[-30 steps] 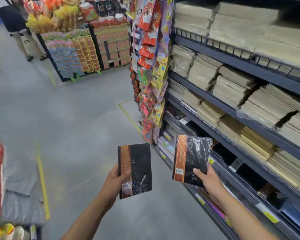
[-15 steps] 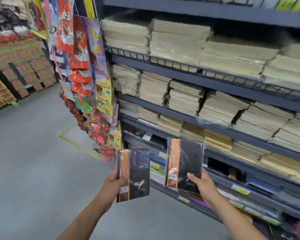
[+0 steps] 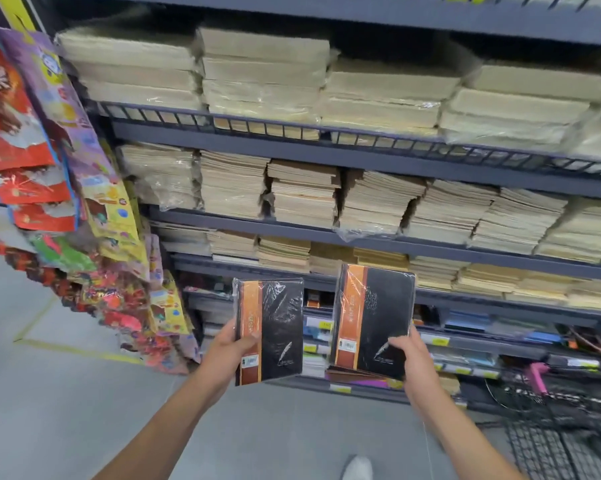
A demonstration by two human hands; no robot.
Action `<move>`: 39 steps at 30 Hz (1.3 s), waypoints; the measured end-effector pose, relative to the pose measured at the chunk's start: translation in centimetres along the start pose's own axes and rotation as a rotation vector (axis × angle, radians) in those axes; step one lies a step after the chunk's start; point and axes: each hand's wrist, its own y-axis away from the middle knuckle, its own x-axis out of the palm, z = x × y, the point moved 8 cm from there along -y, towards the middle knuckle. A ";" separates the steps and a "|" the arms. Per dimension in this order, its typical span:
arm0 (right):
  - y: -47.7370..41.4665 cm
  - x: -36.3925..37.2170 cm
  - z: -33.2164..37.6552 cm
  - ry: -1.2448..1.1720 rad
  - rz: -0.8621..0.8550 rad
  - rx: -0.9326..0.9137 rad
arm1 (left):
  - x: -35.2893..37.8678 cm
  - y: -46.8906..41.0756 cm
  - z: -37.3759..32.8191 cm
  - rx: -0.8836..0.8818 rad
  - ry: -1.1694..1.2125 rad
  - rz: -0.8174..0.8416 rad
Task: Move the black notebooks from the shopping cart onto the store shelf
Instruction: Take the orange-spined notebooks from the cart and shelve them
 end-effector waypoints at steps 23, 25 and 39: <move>-18.1 -4.0 -16.3 -0.134 0.003 -0.218 | 6.5 -17.9 16.5 0.101 0.037 0.048; -19.9 -3.8 -18.4 -0.133 0.010 -0.275 | 6.9 -19.1 17.5 0.137 0.018 0.069; -26.8 -1.3 -25.8 -0.461 -0.119 -0.535 | 7.1 -26.4 20.3 0.410 -0.066 0.080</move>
